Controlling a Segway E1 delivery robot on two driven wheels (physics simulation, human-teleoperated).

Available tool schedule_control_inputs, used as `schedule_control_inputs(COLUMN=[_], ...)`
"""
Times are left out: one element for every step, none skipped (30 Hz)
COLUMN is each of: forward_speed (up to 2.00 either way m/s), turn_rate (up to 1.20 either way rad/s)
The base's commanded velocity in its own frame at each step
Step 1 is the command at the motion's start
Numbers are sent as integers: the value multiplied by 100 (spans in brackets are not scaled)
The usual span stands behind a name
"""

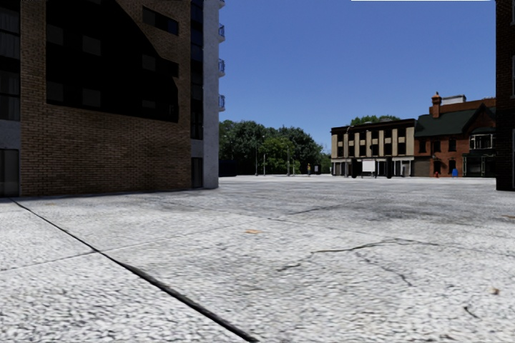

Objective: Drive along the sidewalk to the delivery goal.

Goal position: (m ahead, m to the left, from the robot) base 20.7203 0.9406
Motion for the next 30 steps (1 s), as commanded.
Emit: schedule_control_inputs(forward_speed=[200, 200, 200, 200, 200, 200, 200, 200, 200, 200, 200, 200, 200, 200, 200, 200, 200, 200, 200, 200, 200, 200, 200, 200, 200, 200, 200, 200, 200, 200], turn_rate=[0, 0, 0, 0, 0, 0, 0, 1, 10, 10, 17, 20, 20, 20, 16, 4, 0, 0, 0, 0, 0, 0, 0, 0, 0, 0, 0, 0, 0, 0])
